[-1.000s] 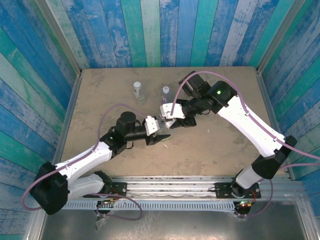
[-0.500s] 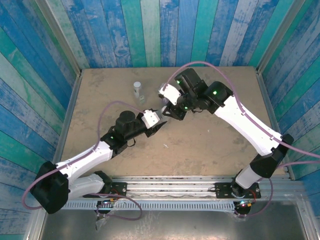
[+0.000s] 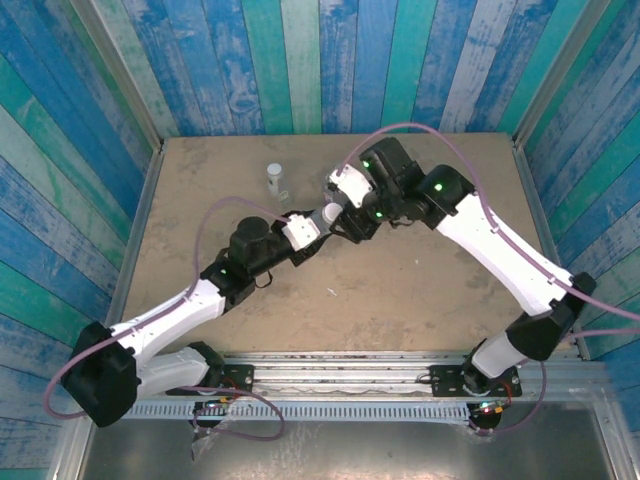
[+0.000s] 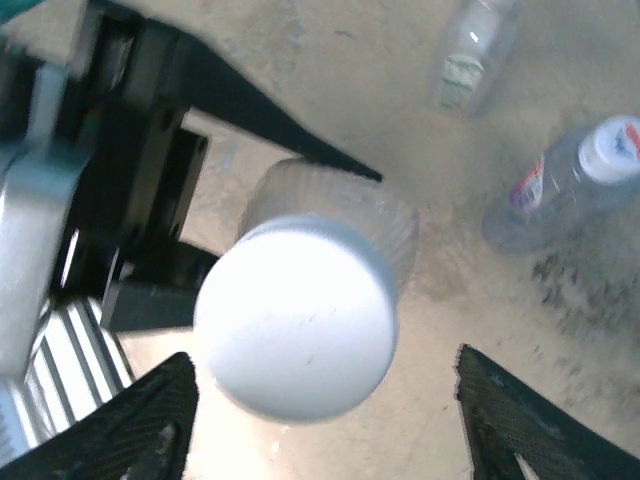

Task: Screw on the bottle caps

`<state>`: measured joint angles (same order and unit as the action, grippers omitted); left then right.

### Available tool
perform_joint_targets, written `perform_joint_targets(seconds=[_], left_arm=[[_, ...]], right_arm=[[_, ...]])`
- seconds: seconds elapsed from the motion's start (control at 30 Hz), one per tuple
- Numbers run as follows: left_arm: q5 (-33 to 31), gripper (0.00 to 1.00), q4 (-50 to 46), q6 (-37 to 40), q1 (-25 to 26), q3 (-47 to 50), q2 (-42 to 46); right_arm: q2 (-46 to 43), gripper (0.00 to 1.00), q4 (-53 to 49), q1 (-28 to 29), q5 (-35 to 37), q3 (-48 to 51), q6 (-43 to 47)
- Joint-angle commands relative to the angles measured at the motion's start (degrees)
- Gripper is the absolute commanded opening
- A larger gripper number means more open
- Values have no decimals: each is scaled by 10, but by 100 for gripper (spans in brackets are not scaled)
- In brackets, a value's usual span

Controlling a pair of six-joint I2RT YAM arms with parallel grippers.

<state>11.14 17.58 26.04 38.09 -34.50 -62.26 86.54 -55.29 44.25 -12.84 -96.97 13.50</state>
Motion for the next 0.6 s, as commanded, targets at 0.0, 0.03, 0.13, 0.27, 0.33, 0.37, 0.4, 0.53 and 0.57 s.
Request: perform_joint_targets(seconds=[0.0, 0.03, 0.13, 0.27, 0.33, 0.37, 0.4, 0.53, 0.57], left_arm=[[19, 56, 10, 60, -1, 19, 49], [26, 56, 8, 85, 0, 26, 56], [38, 56, -26, 154, 0, 30, 73], [30, 56, -78, 204, 0, 18, 89], [25, 55, -103, 219, 0, 8, 92], [21, 56, -110, 222, -1, 4, 94], [17, 55, -116, 225, 0, 1, 96], [6, 56, -127, 233, -1, -4, 100], [3, 56, -126, 233, -1, -5, 101]], right_arm=[[-75, 74, 34, 0, -58, 61, 203], [-94, 74, 57, 0, -61, 84, 234], [-121, 75, 79, 0, -66, 109, 301], [-121, 74, 79, 4, -67, 102, 330], [-118, 73, 81, 13, -64, 98, 343], [-115, 72, 85, 19, -60, 97, 346], [-114, 72, 89, 22, -58, 97, 348], [-99, 70, 110, 39, -25, 97, 357], [-96, 70, 112, 40, -23, 98, 360]])
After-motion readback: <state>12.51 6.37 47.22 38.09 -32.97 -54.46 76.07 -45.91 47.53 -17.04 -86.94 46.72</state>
